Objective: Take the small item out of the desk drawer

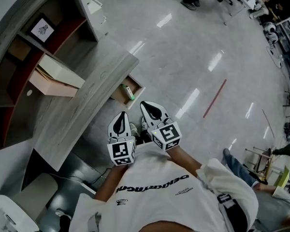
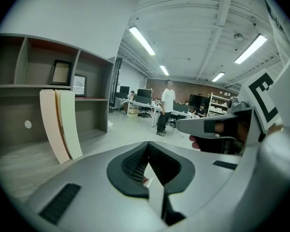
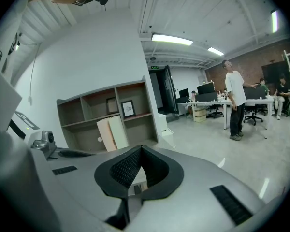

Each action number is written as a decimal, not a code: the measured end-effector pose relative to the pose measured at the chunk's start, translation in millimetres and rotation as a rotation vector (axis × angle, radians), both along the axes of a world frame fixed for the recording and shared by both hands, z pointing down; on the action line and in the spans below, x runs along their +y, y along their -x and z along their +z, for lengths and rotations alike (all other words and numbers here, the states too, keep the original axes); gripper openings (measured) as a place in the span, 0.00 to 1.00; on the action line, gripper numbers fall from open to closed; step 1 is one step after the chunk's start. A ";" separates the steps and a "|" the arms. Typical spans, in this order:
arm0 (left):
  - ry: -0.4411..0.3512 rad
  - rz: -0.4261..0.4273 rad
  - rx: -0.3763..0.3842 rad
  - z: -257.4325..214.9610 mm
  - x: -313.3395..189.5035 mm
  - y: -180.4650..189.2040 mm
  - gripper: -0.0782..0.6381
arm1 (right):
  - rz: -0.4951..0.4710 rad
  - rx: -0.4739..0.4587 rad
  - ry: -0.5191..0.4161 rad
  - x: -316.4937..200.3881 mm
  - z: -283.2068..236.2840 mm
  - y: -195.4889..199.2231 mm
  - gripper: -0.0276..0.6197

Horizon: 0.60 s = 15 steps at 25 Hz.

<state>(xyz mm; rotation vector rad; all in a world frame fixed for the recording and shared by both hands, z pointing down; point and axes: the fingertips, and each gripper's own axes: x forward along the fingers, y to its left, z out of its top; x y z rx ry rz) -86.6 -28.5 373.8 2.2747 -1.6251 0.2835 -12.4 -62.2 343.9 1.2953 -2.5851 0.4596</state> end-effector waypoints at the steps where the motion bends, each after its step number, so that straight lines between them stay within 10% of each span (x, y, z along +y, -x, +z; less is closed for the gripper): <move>1: 0.005 -0.004 0.001 0.8 -2.1 -0.7 0.13 | 0.003 0.002 0.003 -4.4 2.6 -1.5 0.09; 15: 0.091 -0.044 -0.012 60.4 -12.4 -5.9 0.13 | -0.028 0.013 0.132 -23.3 78.1 2.9 0.09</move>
